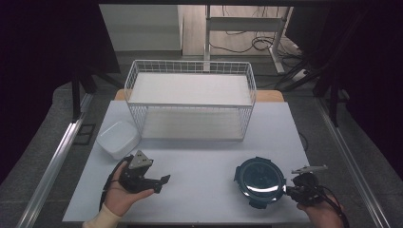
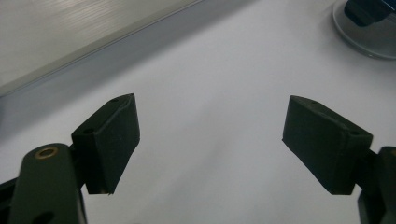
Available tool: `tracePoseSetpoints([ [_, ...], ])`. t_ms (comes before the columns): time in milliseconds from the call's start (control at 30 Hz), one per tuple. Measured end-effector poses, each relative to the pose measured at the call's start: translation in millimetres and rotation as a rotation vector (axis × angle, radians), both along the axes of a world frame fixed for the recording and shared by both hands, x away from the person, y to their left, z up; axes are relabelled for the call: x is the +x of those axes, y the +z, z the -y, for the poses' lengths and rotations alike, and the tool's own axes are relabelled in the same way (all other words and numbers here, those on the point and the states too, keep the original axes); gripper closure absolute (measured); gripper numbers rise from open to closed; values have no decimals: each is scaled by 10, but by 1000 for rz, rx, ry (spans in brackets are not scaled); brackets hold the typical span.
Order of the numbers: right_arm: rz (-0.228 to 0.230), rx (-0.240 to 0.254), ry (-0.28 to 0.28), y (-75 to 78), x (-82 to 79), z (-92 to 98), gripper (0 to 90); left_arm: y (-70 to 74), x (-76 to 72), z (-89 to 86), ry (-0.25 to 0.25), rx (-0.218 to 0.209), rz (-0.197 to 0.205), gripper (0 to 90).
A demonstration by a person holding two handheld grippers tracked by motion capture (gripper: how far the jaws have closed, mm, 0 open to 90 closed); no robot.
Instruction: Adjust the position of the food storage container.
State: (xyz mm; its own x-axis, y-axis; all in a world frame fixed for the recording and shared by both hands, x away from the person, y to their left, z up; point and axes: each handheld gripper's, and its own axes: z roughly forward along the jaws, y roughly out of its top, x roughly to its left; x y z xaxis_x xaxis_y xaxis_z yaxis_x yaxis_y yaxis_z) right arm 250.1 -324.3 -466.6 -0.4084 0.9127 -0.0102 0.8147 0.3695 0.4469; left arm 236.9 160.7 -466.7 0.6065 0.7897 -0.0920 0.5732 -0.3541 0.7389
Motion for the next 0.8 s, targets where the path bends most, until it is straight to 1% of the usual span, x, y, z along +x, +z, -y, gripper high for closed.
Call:
tracePoseSetpoints([
  [67, -1, -2, 6, 0, 2, -17, 898, -1, 2, -1, 0, 2, 0, 186],
  [133, 0, -4, 15, -2, 8, -58, 898, -4, 4, -2, 0, 3, -1, 186],
  [167, 5, -11, 21, -7, 13, -108, 898, -7, 5, -3, 2, 2, -3, 186],
  [200, 5, -11, 21, -7, 13, -108, 898, -7, 5, -3, 2, 2, -3, 186],
  [233, 4, -16, 35, -8, 19, -153, 898, -8, 4, -4, 3, 2, -4, 186],
  [300, 5, -17, 40, -10, 23, -178, 898, -7, 5, -5, 4, 1, -4, 186],
  [400, 7, -27, 62, -10, 44, -246, 898, -9, 8, -5, 1, -7, -9, 187],
  [467, 4, -25, 73, -6, 65, -289, 898, -15, 14, -3, 0, -4, -8, 187],
  [533, 2, -25, 86, -11, 84, -339, 898, -20, 15, 6, -1, -2, -10, 187],
  [567, 0, -26, 97, -14, 98, -394, 898, -24, 14, 12, -3, 2, -11, 187],
  [633, 0, -27, 104, -13, 107, -419, 898, -25, 15, 13, -2, 2, -11, 187],
  [667, 1, -34, 112, -14, 123, -475, 898, -26, 17, 11, -1, 2, -12, 186],
  [700, 1, -34, 112, -14, 123, -475, 898, -26, 18, 8, -1, 3, -12, 186],
  [800, 1, -37, 131, -20, 149, -568, 898, -27, 20, -4, 6, 0, -12, 187],
])
